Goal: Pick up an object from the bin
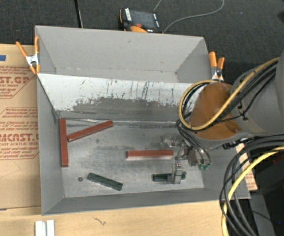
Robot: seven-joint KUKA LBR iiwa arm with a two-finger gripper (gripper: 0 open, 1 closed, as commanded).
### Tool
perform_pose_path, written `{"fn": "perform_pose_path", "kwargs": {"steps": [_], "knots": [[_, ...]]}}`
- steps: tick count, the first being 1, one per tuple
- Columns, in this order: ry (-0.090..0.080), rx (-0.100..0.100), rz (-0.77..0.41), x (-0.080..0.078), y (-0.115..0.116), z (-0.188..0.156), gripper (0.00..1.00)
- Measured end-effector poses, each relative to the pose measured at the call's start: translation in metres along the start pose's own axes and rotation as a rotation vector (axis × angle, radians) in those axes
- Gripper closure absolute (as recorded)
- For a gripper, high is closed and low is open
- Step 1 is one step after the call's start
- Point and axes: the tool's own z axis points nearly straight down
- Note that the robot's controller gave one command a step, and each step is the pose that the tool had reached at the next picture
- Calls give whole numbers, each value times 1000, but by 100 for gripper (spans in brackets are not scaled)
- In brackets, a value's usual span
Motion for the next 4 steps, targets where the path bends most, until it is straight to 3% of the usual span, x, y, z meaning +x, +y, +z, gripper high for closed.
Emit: {"fn": "perform_pose_path", "kwargs": {"steps": [1,2,3,4], "knots": [[-10,1,0,-3,0,-5,100],[-8,1,0,-2,0,-5,0],[-8,1,-1,-2,0,-5,100],[-16,1,-4,-3,11,-144,100]]}}
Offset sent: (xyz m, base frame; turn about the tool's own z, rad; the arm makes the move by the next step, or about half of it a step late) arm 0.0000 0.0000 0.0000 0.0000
